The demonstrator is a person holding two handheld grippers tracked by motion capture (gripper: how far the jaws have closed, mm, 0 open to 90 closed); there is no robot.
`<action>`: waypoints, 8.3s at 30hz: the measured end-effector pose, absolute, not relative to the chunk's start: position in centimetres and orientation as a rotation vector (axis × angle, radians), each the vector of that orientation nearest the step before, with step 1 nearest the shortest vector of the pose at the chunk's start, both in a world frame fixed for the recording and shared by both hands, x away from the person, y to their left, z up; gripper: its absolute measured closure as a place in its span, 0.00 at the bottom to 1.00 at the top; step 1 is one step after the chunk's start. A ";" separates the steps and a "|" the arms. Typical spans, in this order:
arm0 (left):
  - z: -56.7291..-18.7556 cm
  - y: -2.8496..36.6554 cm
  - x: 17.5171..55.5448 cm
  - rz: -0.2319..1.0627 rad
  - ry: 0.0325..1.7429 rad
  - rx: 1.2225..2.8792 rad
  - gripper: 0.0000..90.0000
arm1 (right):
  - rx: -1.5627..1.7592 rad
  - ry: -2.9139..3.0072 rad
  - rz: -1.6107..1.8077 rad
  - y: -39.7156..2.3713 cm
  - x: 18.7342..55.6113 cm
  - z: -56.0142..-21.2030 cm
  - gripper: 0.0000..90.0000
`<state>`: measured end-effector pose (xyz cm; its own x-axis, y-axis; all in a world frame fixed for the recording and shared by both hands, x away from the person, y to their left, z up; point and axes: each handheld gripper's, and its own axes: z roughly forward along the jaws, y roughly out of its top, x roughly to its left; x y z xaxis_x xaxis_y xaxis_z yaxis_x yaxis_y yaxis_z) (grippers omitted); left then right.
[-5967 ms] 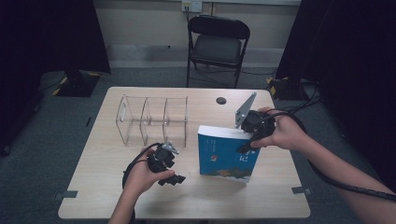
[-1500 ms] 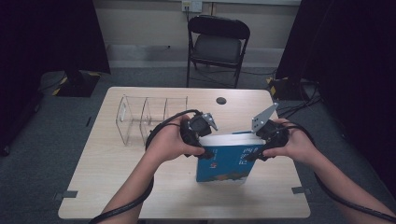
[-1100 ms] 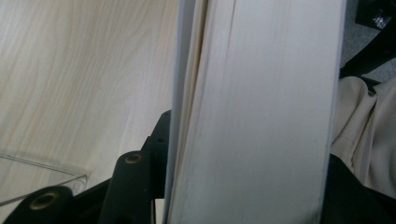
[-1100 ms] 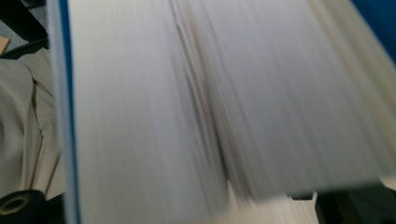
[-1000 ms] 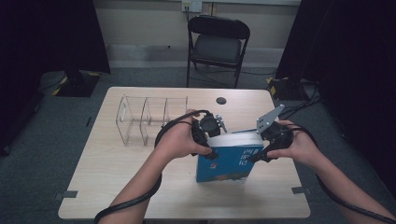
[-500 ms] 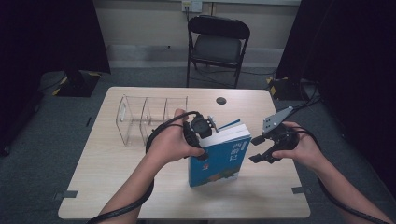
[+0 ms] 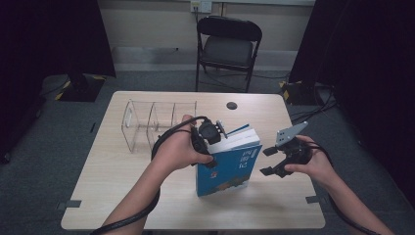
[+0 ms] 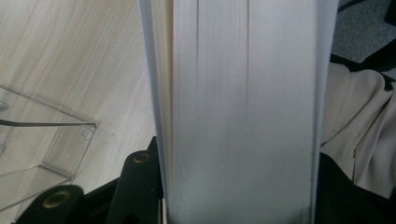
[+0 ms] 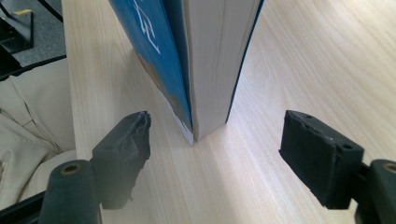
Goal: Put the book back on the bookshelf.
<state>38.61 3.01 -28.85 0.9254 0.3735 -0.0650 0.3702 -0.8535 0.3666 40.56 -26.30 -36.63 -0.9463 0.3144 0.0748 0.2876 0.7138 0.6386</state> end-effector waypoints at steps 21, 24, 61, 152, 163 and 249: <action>-30.1 1.9 39.2 0.032 0.535 2.691 0.58 | 0.596 2.869 1.098 -27.7 40.1 -41.0 0.26; -30.2 2.0 39.2 0.046 0.538 2.664 0.58 | 0.593 2.868 1.108 -27.8 40.1 -41.1 0.26; -30.2 0.9 38.6 0.065 0.490 2.671 0.65 | 0.694 2.841 1.068 -28.6 38.9 -47.3 0.23; -27.2 14.4 40.7 0.074 1.234 2.456 0.69 | 0.699 2.619 1.144 -28.4 37.8 -50.0 0.16; -27.2 15.5 41.2 0.079 1.287 2.425 0.68 | 0.697 2.622 1.154 -28.4 37.8 -50.0 0.16; -26.2 12.8 49.0 0.168 1.668 2.230 0.68 | 0.693 2.624 1.144 -28.5 37.9 -50.0 0.16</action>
